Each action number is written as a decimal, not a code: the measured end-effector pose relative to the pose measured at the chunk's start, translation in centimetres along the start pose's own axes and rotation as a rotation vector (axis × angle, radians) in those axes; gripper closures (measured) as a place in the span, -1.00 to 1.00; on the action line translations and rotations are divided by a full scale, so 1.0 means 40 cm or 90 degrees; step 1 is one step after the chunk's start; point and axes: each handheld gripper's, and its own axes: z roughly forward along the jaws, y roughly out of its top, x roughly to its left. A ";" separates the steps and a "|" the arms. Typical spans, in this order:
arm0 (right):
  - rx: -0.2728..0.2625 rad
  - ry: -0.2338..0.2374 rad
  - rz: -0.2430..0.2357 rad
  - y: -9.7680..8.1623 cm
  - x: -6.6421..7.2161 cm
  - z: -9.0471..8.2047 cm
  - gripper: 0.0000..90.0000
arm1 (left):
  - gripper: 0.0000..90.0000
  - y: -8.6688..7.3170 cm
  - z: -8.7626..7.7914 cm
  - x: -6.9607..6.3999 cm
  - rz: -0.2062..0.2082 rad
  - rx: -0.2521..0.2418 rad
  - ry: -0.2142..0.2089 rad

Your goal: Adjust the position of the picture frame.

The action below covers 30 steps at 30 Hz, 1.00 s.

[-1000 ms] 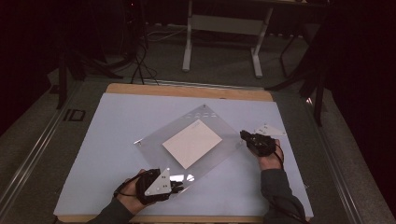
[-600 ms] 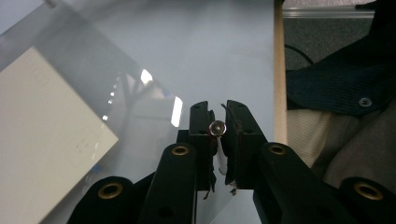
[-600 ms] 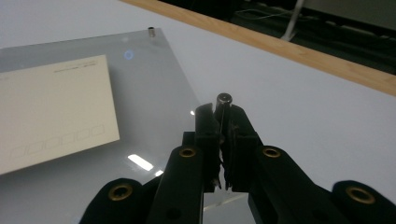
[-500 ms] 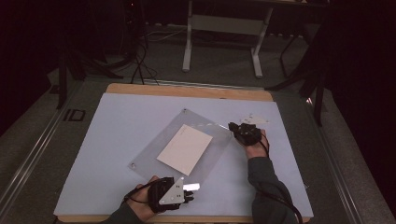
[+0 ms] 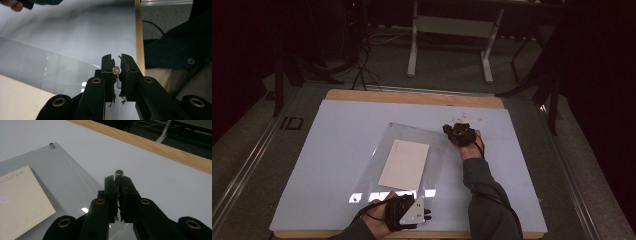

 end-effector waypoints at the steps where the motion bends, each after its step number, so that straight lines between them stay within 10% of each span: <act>1: 0.000 0.000 0.000 0.000 0.000 0.000 0.90 | 0.83 0.000 0.000 0.000 0.000 0.000 0.000; 24: 0.030 0.008 0.057 -0.006 -0.008 0.084 0.88 | 0.85 0.037 0.150 0.034 0.004 -0.029 -0.063; 30: 0.027 0.019 0.055 -0.007 -0.011 0.072 0.63 | 0.21 0.002 0.122 0.052 -0.012 -0.045 -0.073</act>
